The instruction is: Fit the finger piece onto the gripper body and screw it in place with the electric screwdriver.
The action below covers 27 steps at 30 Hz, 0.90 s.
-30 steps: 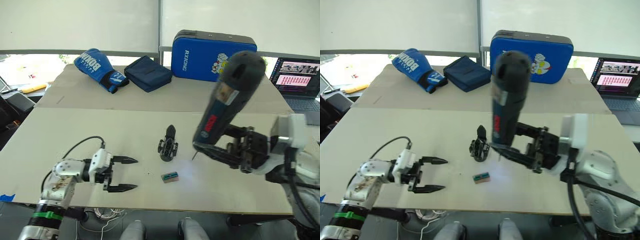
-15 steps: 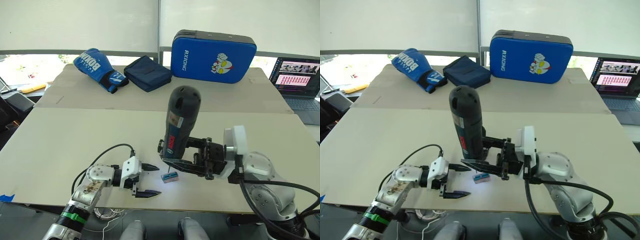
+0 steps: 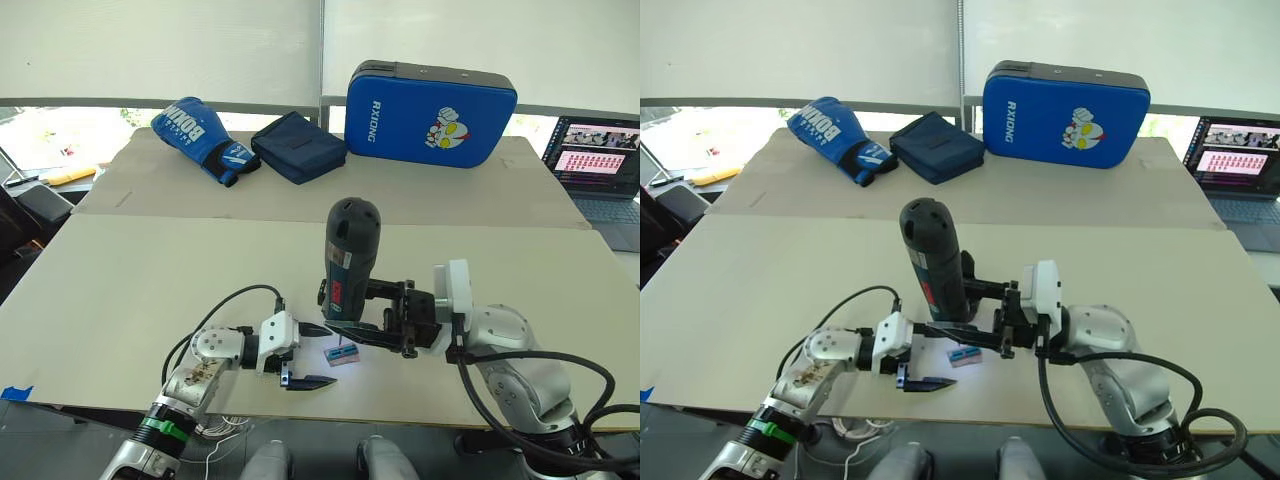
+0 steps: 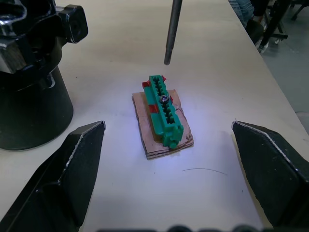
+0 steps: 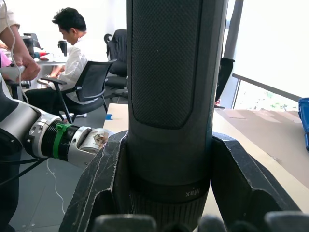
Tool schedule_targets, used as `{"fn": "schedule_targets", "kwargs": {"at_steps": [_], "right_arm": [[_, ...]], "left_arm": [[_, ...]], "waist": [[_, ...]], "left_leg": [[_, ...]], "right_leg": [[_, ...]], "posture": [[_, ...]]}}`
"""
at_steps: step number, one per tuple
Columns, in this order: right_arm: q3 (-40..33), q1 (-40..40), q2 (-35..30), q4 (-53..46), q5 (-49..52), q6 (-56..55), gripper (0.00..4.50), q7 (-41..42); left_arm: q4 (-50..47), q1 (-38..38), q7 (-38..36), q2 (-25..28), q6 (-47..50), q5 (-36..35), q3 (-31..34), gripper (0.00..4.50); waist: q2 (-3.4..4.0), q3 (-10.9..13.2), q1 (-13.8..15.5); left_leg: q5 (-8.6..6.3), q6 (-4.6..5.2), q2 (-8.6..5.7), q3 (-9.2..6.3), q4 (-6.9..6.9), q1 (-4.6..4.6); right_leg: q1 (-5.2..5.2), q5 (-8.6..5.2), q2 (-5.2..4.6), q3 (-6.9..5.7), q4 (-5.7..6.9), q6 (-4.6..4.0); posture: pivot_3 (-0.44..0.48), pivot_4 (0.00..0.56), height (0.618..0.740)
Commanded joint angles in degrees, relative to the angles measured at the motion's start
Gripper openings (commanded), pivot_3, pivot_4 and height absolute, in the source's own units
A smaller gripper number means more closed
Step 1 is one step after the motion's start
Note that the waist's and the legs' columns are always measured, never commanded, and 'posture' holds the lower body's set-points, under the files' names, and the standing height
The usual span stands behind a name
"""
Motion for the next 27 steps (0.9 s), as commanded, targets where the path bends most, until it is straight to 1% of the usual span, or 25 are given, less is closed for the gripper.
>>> {"fn": "schedule_targets", "kwargs": {"at_steps": [1,13,27], "right_arm": [[-0.59,0.17,0.50,-1.11,0.35,-2.41,1.93,0.45],[-0.33,0.82,1.36,1.14,-1.62,-3.98,1.93,1.04],[0.36,1.51,2.00,1.14,-2.16,-4.26,1.93,1.02]], "left_arm": [[-0.46,0.26,-0.37,-0.54,0.77,-0.10,-1.85,4.44],[0.99,0.62,-0.33,-0.58,-0.53,0.20,-2.30,4.44],[0.57,1.10,-0.23,-0.39,-0.14,0.07,-2.29,4.44]], "waist": [[0.00,0.00,-0.01],[0.00,-0.01,-0.12],[0.00,-0.01,-0.19]], "left_leg": [[0.00,0.00,0.00,0.00,0.00,0.00],[0.00,0.00,0.00,0.02,0.00,0.02],[0.00,0.00,0.00,0.03,0.00,0.05]], "right_leg": [[0.00,0.00,0.00,0.00,0.00,0.00],[0.00,0.00,0.01,0.02,0.02,0.00],[0.01,0.00,0.01,0.04,0.04,0.00]], "posture": [[0.000,0.150,0.740],[0.000,0.150,0.740],[0.000,0.150,0.740]]}}
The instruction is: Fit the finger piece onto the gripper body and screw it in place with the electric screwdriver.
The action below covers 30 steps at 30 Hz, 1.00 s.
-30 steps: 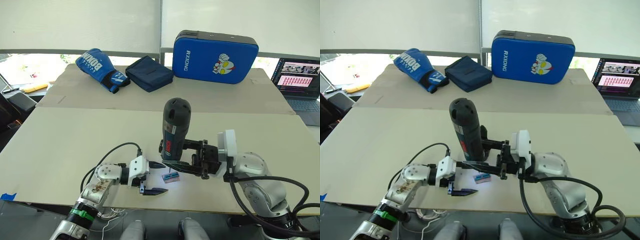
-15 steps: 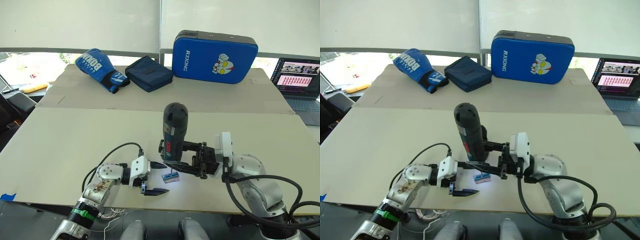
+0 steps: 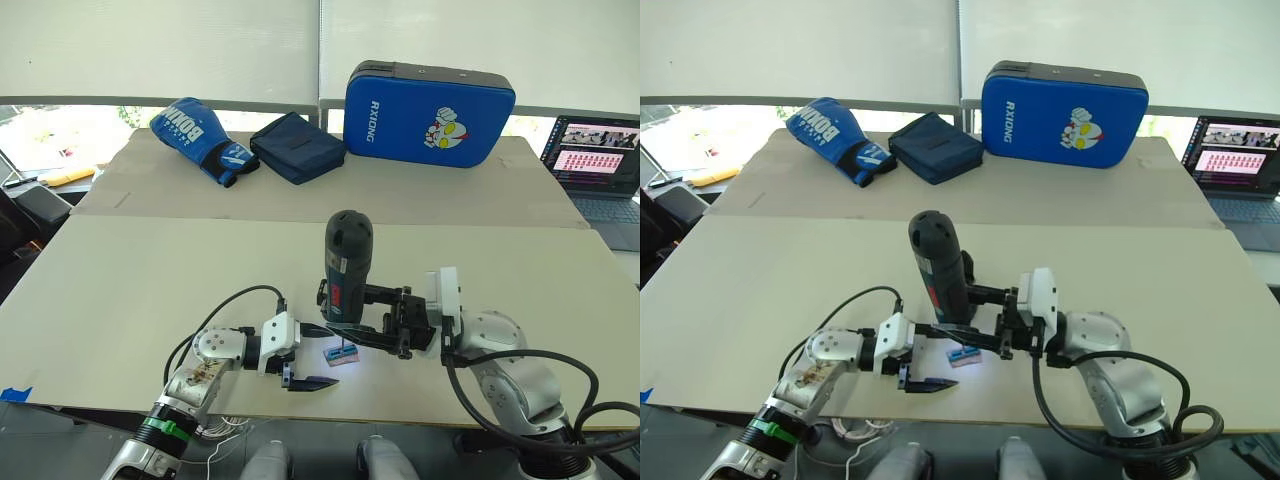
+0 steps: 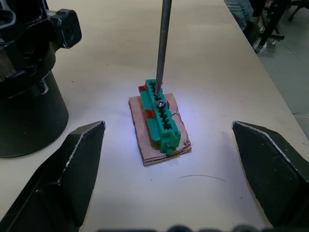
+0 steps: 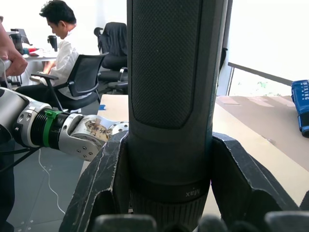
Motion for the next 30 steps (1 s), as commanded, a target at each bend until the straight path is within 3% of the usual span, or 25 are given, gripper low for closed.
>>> {"fn": "schedule_targets", "kwargs": {"at_steps": [1,30], "right_arm": [[-0.39,-0.24,0.68,-2.08,0.56,-2.45,1.93,-0.03],[0.09,0.18,0.11,-0.48,-0.87,-1.71,1.93,-0.16]], "left_arm": [[0.28,1.04,-0.23,-0.32,0.35,0.07,-1.50,4.44],[-0.21,1.11,0.23,-0.49,0.93,0.06,-2.03,4.44]], "waist": [[0.00,0.00,-0.02],[0.00,-0.08,-0.03]], "left_leg": [[0.00,0.00,0.00,0.00,0.00,0.00],[0.00,0.00,-0.01,0.02,0.00,0.06]], "right_leg": [[0.00,0.00,0.00,0.00,0.00,0.00],[0.04,0.00,0.00,0.02,0.02,0.00]], "posture": [[0.000,0.150,0.740],[0.000,0.150,0.740]]}}
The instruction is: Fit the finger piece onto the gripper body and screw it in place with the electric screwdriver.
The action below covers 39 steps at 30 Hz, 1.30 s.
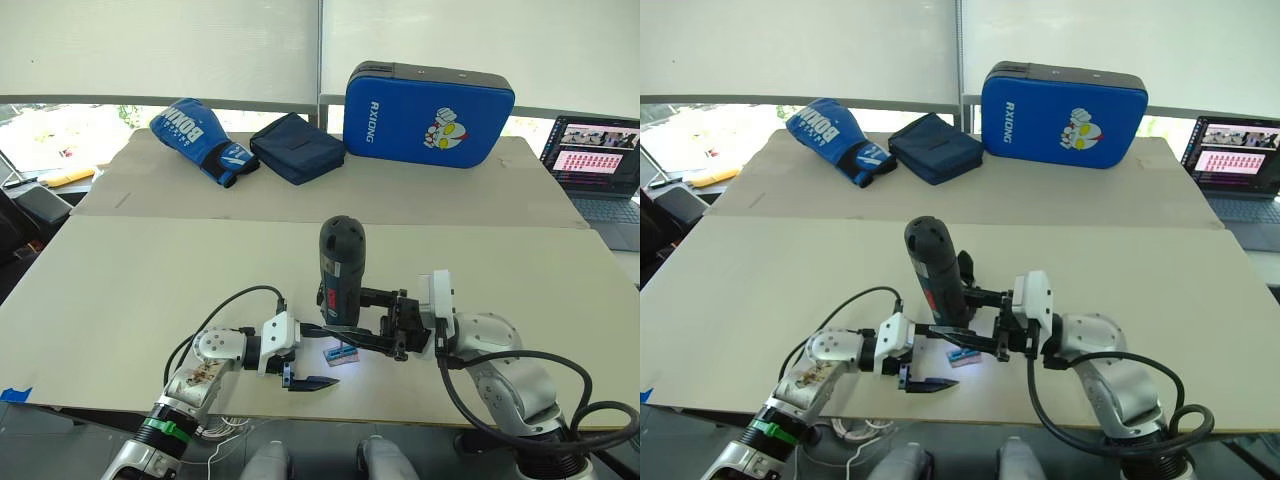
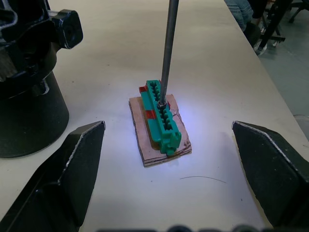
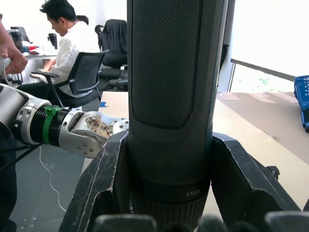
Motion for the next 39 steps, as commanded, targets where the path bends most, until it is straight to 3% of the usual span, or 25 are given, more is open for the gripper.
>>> {"fn": "schedule_targets", "kwargs": {"at_steps": [1,21,39], "right_arm": [[-0.68,0.14,-0.15,-1.04,0.03,-1.73,1.93,-0.10],[-2.25,-0.82,0.07,-2.64,3.69,-0.45,1.93,-0.97],[-10.72,-5.17,-5.36,-11.18,14.27,7.74,1.93,-5.88]], "left_arm": [[-0.20,1.02,-0.15,-0.45,0.74,0.24,-1.77,4.44],[2.11,-0.91,-2.18,-0.17,-1.32,-2.79,1.30,4.44],[2.62,-1.29,-11.54,8.79,1.16,-16.37,15.40,4.44]], "waist": [[0.00,-0.03,0.00],[-0.01,-0.07,-0.11],[-0.02,-0.05,-0.43]], "left_leg": [[0.00,0.00,0.00,0.00,0.00,0.00],[0.00,0.00,0.00,0.01,0.00,0.09],[0.00,0.00,0.04,0.02,0.00,0.03]], "right_leg": [[0.00,0.00,0.00,0.00,0.00,0.00],[0.05,0.00,0.01,0.02,0.02,0.00],[-0.11,0.01,0.04,0.06,0.20,-0.02]], "posture": [[0.000,0.150,0.740],[0.000,0.150,0.740],[0.000,0.150,0.740]]}}
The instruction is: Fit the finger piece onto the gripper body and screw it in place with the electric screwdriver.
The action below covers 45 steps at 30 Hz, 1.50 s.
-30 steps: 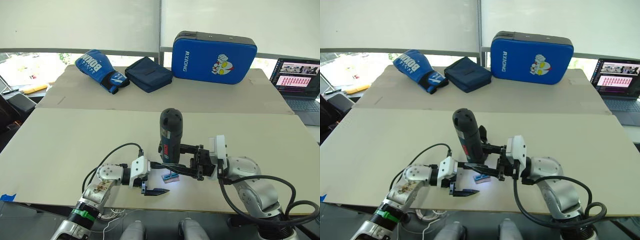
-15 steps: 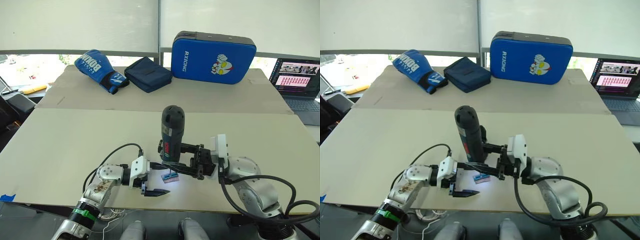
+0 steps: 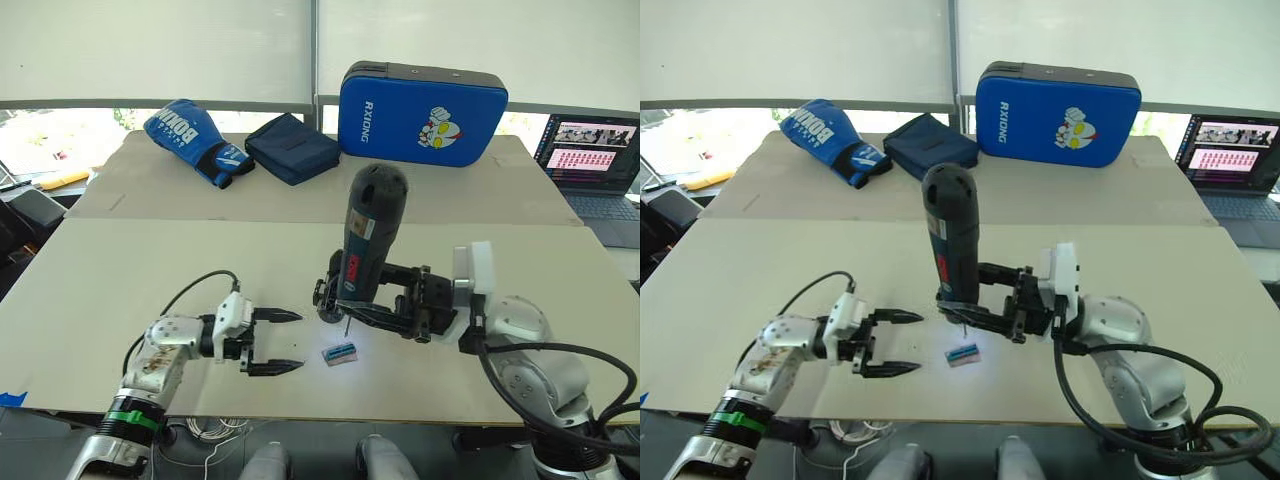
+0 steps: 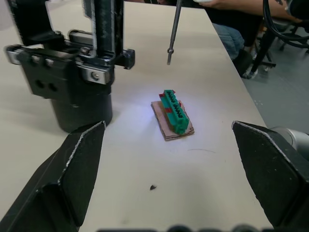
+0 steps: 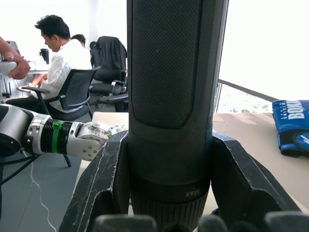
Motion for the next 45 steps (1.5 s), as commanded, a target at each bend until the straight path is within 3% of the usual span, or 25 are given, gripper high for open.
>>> {"fn": "schedule_targets", "kwargs": {"at_steps": [1,7,25,33,43,45], "right_arm": [[-4.46,-1.95,-1.82,-5.27,4.62,1.49,1.93,-2.05],[-7.20,-3.20,-3.61,-8.18,7.69,3.27,1.93,-5.15],[-7.62,-4.04,-6.50,-9.00,10.05,4.59,1.93,-6.99],[-7.87,-3.87,-7.19,-8.66,10.13,4.75,1.93,-6.94],[-8.04,-3.79,-7.76,-8.32,10.01,4.98,1.93,-7.07],[-8.06,-3.56,-7.78,-8.50,9.97,5.01,1.93,-7.16]], "left_arm": [[0.18,-1.04,-0.07,1.42,1.12,-3.29,4.69,4.44],[5.59,-2.38,0.59,1.73,-1.15,-1.18,6.37,4.44],[19.46,-12.35,10.39,-12.30,-6.89,11.43,-2.13,4.44],[22.99,-15.05,15.00,-16.36,-6.37,14.66,-3.74,4.44],[24.04,-16.83,14.44,-18.98,-4.74,15.80,-5.59,4.44],[23.52,-16.61,13.92,-18.98,-4.08,16.02,-6.13,3.91]], "waist": [[-0.01,0.01,0.01],[-0.01,0.01,0.04],[-0.09,0.04,0.10],[-0.09,0.04,0.52],[-0.10,0.04,0.76],[-0.10,0.04,0.74]], "left_leg": [[0.00,0.00,0.00,0.00,0.00,-0.01],[0.00,0.00,0.00,0.01,0.00,0.00],[0.00,0.00,-0.04,0.02,0.06,-0.08],[0.00,0.00,-0.09,0.02,0.10,-0.06],[0.00,0.00,-0.13,0.02,0.18,-0.08],[0.00,0.00,-0.13,0.03,0.19,-0.08]], "right_leg": [[-0.01,0.00,0.00,0.00,0.00,0.00],[0.00,0.00,0.00,0.00,0.00,0.00],[-0.03,0.00,-0.01,0.00,0.09,0.00],[0.02,0.00,-0.04,0.01,0.09,0.01],[0.04,0.00,-0.07,0.01,0.10,0.03],[0.05,0.00,-0.06,0.01,0.10,0.04]], "posture": [[0.000,0.150,0.740],[0.000,0.150,0.740],[0.000,0.150,0.740],[0.000,0.150,0.740],[0.000,0.150,0.740],[0.000,0.150,0.740]]}}
